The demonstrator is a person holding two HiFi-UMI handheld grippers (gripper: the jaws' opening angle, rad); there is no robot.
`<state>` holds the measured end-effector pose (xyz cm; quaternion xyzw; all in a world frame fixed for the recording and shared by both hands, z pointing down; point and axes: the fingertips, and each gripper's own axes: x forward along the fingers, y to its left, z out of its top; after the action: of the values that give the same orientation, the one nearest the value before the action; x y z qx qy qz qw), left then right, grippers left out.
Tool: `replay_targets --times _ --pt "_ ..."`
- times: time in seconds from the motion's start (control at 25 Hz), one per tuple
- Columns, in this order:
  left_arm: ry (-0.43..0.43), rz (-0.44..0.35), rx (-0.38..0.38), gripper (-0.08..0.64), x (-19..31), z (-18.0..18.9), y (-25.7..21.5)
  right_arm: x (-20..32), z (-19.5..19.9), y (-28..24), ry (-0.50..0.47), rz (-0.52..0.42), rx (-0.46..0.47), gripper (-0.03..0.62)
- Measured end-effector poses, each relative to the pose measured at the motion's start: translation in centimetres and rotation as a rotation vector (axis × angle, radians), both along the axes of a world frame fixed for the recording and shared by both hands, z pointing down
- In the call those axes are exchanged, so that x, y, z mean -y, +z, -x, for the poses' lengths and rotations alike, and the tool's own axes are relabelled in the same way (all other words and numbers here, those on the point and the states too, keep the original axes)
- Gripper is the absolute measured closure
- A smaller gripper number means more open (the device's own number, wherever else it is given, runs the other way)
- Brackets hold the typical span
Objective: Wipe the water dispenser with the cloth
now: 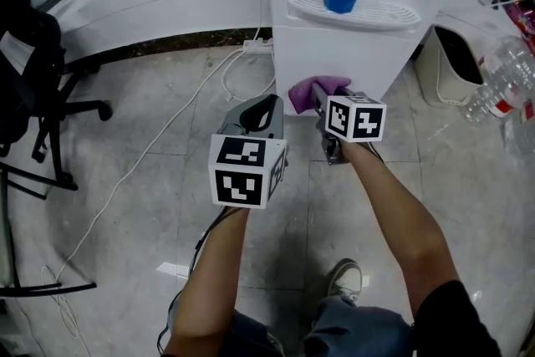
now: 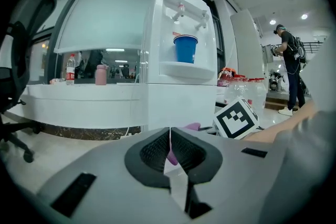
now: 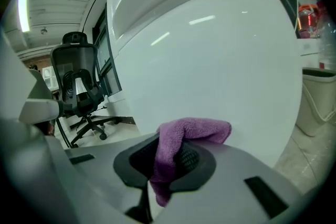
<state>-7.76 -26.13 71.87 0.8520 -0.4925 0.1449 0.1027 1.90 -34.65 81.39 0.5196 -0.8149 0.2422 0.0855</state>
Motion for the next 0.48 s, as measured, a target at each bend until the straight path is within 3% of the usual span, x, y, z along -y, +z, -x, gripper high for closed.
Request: replay_targets --times 0.48 --pt "0.064 0.02 -0.002 0.531 0.6 -4.8 1.4 -0.9 -10.9 2.1 0.106 0.043 -0.128 0.552"
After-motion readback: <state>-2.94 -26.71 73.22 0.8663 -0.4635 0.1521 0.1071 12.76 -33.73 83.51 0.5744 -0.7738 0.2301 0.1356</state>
